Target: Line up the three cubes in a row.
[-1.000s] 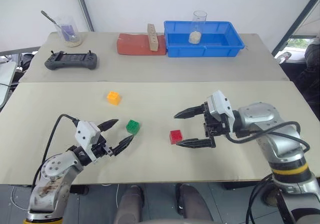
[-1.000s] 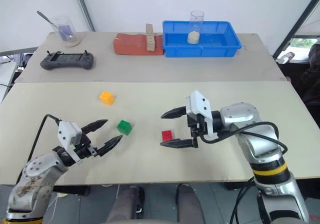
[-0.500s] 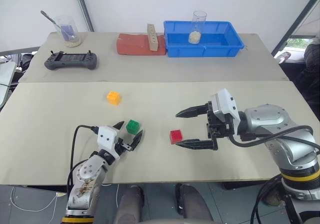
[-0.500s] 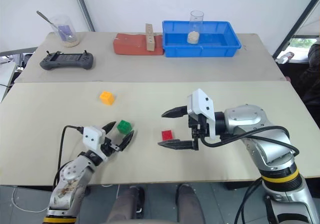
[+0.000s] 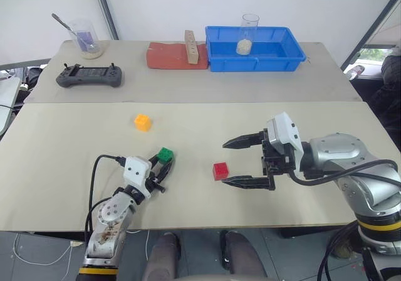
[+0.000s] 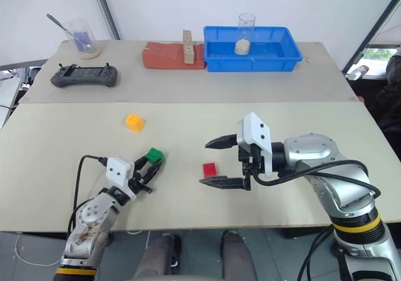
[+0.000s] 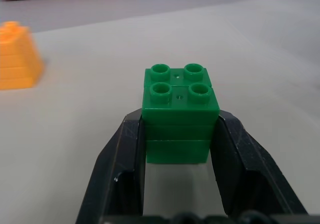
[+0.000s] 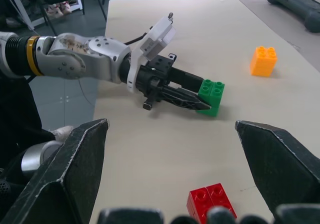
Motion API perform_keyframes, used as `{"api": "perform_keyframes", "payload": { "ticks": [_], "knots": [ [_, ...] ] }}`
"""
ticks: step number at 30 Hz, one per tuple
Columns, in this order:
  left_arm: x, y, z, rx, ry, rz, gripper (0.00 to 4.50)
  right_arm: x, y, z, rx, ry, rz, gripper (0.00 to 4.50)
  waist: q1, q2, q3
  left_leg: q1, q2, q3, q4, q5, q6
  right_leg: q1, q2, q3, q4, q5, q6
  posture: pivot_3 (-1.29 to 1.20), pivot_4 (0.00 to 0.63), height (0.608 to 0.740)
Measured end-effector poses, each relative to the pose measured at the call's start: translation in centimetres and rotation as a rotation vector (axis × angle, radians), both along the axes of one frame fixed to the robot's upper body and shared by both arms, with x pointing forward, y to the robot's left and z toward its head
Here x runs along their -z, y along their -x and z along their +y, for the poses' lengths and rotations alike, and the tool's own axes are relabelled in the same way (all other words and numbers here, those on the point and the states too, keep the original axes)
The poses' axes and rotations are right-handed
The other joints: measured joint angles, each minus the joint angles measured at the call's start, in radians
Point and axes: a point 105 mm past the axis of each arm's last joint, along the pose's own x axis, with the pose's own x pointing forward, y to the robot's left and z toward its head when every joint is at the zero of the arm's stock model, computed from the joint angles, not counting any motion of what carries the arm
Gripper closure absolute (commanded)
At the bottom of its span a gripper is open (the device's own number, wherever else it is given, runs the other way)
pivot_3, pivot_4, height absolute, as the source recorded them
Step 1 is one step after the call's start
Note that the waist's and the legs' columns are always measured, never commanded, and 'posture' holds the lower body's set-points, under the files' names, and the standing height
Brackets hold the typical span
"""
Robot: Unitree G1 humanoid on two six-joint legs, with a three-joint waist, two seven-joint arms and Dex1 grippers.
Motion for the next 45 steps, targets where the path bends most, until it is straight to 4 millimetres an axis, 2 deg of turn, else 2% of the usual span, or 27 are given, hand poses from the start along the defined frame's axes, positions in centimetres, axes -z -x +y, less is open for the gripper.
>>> {"api": "perform_keyframes", "payload": {
  "ticks": [2, 7, 9, 13, 17, 22, 33, 36, 40, 45],
  "knots": [
    [-0.5, 0.4, -0.4, 0.134, -0.031, 0.015, 3.19, 0.0, -0.1, -0.4, 0.011, 0.011, 0.0, 0.0, 0.0, 0.0, 0.0, 0.0, 0.0, 0.0, 0.0, 0.0, 0.0, 0.0, 0.0, 0.0, 0.0, 0.0, 0.0, 0.0, 0.15, 0.74],
    [-3.2, 1.0, -1.8, 0.536, -0.134, -0.012, 3.19, 0.2, -0.1, -0.8, 0.017, 0.023, 0.012, 0.0, 0.004, 0.0, 0.0, -0.003, 0.0, 0.0, 0.0, 0.0, 0.001, -0.001, -0.001, 0.0, -0.002, 0.0, 0.0, 0.0, 0.15, 0.74],
    [-3.1, 0.9, -2.2, 0.647, -0.158, -0.002, 3.19, 0.3, -0.1, -1.0, 0.02, 0.025, 0.015, 0.0, 0.004, 0.0, 0.0, -0.004, 0.0, 0.001, 0.0, 0.001, 0.002, -0.001, -0.001, 0.0, -0.003, 0.0, 0.0, 0.0, 0.15, 0.74],
    [-1.7, 0.3, -3.1, 0.785, -0.166, 0.044, 3.19, 0.2, -0.2, -1.3, 0.034, 0.025, 0.013, 0.0, 0.005, 0.0, 0.0, -0.004, 0.0, 0.0, 0.0, 0.004, 0.007, -0.002, 0.0, 0.0, -0.002, 0.0, 0.0, 0.0, 0.15, 0.74],
    [-0.6, -0.4, -3.8, 0.848, -0.176, 0.054, 3.19, 0.5, -0.2, -1.7, 0.051, 0.032, 0.022, 0.0, 0.006, 0.0, 0.0, -0.005, 0.0, 0.0, 0.0, 0.004, 0.007, -0.002, 0.0, 0.0, -0.002, 0.0, 0.0, 0.0, 0.15, 0.74],
    [-0.5, -1.5, -4.6, 0.872, -0.171, 0.033, 3.19, 0.5, 0.0, -1.8, 0.064, 0.041, 0.013, 0.0, 0.007, 0.0, 0.0, -0.005, 0.0, 0.0, 0.001, 0.004, 0.007, -0.001, 0.0, 0.0, -0.002, 0.0, 0.001, 0.0, 0.15, 0.74],
    [0.2, -1.3, -4.4, 0.904, -0.178, 0.02, 3.19, 0.3, 0.0, -2.2, 0.089, 0.041, 0.013, 0.0, 0.007, 0.0, 0.0, -0.005, 0.0, 0.0, 0.002, 0.004, 0.007, -0.001, 0.0, 0.0, -0.001, 0.0, 0.001, 0.0, 0.15, 0.74],
    [0.4, -1.4, -4.2, 0.902, -0.181, 0.031, 1.7, 0.3, 0.0, -2.3, 0.09, 0.044, 0.013, 0.0, 0.006, 0.0, 0.0, -0.004, 0.0, 0.0, 0.002, 0.004, 0.007, -0.001, 0.0, 0.0, -0.001, 0.0, 0.001, 0.0, 0.15, 0.74],
    [0.5, -1.5, -4.1, 0.899, -0.187, 0.022, 0.04, 0.3, 0.0, -2.3, 0.089, 0.044, 0.014, 0.0, 0.006, 0.0, 0.0, -0.004, 0.0, 0.0, 0.002, 0.004, 0.007, -0.001, 0.0, 0.0, 0.0, 0.0, 0.001, 0.0, 0.15, 0.74],
    [0.4, -1.5, -3.8, 0.892, -0.194, 0.025, 0.04, 0.4, 0.0, -2.3, 0.085, 0.045, 0.014, 0.0, 0.004, 0.0, 0.0, -0.004, 0.0, 0.0, 0.002, 0.004, 0.007, -0.001, 0.0, 0.0, 0.0, 0.0, 0.001, 0.0, 0.15, 0.74]
  ]
}}
